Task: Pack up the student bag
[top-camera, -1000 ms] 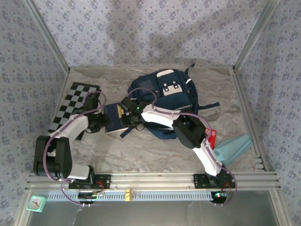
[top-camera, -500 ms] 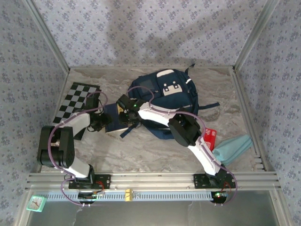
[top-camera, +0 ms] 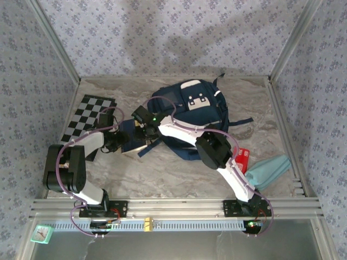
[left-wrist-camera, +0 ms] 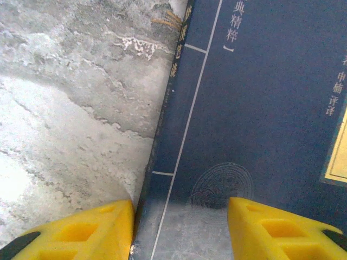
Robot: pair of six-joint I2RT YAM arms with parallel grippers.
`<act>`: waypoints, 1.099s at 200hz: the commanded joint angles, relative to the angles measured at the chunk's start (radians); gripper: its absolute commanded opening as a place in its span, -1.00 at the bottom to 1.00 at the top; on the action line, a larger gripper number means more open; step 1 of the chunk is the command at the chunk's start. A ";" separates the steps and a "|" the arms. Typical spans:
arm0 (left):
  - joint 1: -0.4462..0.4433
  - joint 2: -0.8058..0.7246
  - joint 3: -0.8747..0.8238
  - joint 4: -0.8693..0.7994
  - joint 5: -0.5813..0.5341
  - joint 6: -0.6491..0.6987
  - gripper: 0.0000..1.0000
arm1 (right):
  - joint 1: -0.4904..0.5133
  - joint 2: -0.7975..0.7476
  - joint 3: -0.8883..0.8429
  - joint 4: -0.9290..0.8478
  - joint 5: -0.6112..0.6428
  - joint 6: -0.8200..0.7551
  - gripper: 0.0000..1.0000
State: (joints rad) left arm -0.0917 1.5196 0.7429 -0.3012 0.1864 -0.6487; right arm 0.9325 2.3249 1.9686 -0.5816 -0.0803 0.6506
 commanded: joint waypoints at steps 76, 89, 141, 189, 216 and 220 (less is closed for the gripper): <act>-0.008 -0.011 -0.033 0.004 0.000 -0.003 -0.02 | -0.029 -0.110 -0.086 0.089 -0.207 0.085 -0.09; -0.009 -0.011 -0.032 0.002 0.001 -0.001 -0.02 | -0.039 -0.115 -0.100 0.070 -0.167 0.091 -0.09; -0.020 -0.021 -0.028 -0.005 -0.008 -0.004 -0.03 | -0.052 -0.032 -0.082 -0.009 -0.056 0.080 -0.01; -0.037 -0.025 -0.026 -0.010 -0.006 -0.009 -0.03 | -0.047 0.042 -0.030 -0.014 -0.076 0.073 0.02; -0.051 -0.020 -0.026 -0.002 0.002 -0.018 -0.03 | -0.041 0.071 -0.010 0.000 -0.119 0.077 0.03; -0.051 -0.021 -0.026 0.001 0.006 -0.020 -0.03 | -0.041 0.073 -0.010 -0.001 -0.122 0.079 0.02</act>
State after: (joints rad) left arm -0.1204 1.5051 0.7300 -0.2874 0.1486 -0.6491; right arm 0.8795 2.3474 1.9259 -0.5655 -0.1642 0.7223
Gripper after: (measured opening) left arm 0.485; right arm 0.515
